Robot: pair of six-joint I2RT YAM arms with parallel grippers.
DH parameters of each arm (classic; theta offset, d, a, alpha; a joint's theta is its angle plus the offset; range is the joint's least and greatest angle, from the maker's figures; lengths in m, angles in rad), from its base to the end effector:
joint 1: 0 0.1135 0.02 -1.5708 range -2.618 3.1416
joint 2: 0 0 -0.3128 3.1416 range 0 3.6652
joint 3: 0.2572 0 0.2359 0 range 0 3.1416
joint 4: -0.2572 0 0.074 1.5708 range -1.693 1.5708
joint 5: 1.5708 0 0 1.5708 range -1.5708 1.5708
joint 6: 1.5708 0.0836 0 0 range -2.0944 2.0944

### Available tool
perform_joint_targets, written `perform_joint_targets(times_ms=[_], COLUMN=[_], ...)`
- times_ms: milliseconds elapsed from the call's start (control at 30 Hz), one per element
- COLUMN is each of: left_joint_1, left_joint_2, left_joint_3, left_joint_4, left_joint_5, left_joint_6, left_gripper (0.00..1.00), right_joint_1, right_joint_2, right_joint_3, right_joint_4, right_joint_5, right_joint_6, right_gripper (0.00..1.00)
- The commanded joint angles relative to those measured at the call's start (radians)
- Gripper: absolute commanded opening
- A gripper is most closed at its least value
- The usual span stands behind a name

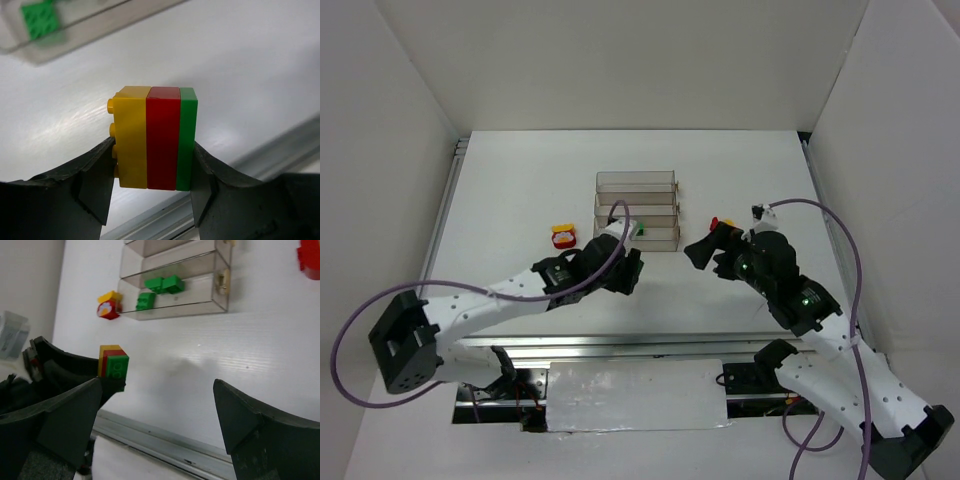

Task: Sort the legos into containers by color

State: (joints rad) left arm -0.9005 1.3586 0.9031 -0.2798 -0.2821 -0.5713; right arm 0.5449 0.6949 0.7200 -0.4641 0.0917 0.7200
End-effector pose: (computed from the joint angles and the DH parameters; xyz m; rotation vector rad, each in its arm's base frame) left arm 0.2045 -0.2205 0.2693 0.2345 2.2991 -0.4445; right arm 0.1311 0.0705 0.3127 0.2423 2.0671 0.7041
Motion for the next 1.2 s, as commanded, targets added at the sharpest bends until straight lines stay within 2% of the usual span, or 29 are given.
perform_joint_targets(times_ms=[0, 133, 233, 367, 533, 633, 800, 833, 900, 933, 967, 1000, 1067, 1100, 1167], left_joint_1=[-0.093, -0.273, -0.330, -0.374, -0.403, -0.405, -0.406, -0.406, -0.410, -0.411, -0.411, -0.411, -0.411, -0.411, -0.411], left_joint_2=[-0.097, -0.159, -0.158, -0.148, -0.157, -0.161, -0.144, -0.144, -0.144, -0.145, -0.145, -0.145, -0.154, -0.161, -0.183], left_joint_3=[-0.038, -0.064, -0.069, -0.066, -0.064, -0.061, -0.055, -0.053, -0.050, -0.046, -0.043, -0.037, -0.029, -0.024, -0.012], left_joint_4=[0.181, 0.251, 0.272, 0.324, 0.346, 0.346, 0.349, 0.352, 0.353, 0.347, 0.340, 0.327, 0.304, 0.285, 0.249], left_joint_5=[0.080, 0.002, -0.034, -0.068, -0.127, -0.132, -0.127, -0.134, -0.141, -0.160, -0.169, -0.184, -0.213, -0.226, -0.207], left_joint_6=[0.146, 0.250, 0.278, 0.304, 0.324, 0.332, 0.335, 0.334, 0.332, 0.326, 0.321, 0.315, 0.298, 0.288, 0.266], left_gripper=[0.00, 0.00, 0.00, 0.00, 0.00, 0.00, 0.00, 0.00, 0.00, 0.06, 0.12, 0.35, 0.68, 0.99, 1.00], right_joint_1=[-0.002, 0.009, 0.055, 0.092, 0.127, 0.142, 0.171, 0.179, 0.185, 0.188, 0.190, 0.190, 0.188, 0.188, 0.172], right_joint_2=[0.017, 0.031, 0.032, 0.028, 0.011, -0.003, 0.003, 0.008, 0.024, 0.031, 0.031, 0.031, 0.012, 0.006, 0.005], right_joint_3=[0.036, 0.019, -0.007, -0.066, -0.116, -0.142, -0.157, -0.156, -0.151, -0.148, -0.149, -0.151, -0.174, -0.183, -0.191], right_joint_4=[0.039, 0.084, 0.102, 0.162, 0.171, 0.183, 0.235, 0.243, 0.245, 0.246, 0.249, 0.264, 0.317, 0.378, 0.425], right_joint_5=[-0.163, -0.283, -0.271, -0.340, -0.394, -0.447, -0.500, -0.503, -0.509, -0.506, -0.504, -0.500, -0.520, -0.530, -0.561], right_joint_6=[0.059, 0.117, 0.147, 0.160, 0.180, 0.185, 0.197, 0.199, 0.197, 0.194, 0.190, 0.179, 0.159, 0.115, 0.002], right_gripper=[1.00, 0.96, 0.94, 0.83, 0.80, 0.73, 0.40, 0.27, 0.09, 0.00, 0.00, 0.00, 0.00, 0.00, 0.00])
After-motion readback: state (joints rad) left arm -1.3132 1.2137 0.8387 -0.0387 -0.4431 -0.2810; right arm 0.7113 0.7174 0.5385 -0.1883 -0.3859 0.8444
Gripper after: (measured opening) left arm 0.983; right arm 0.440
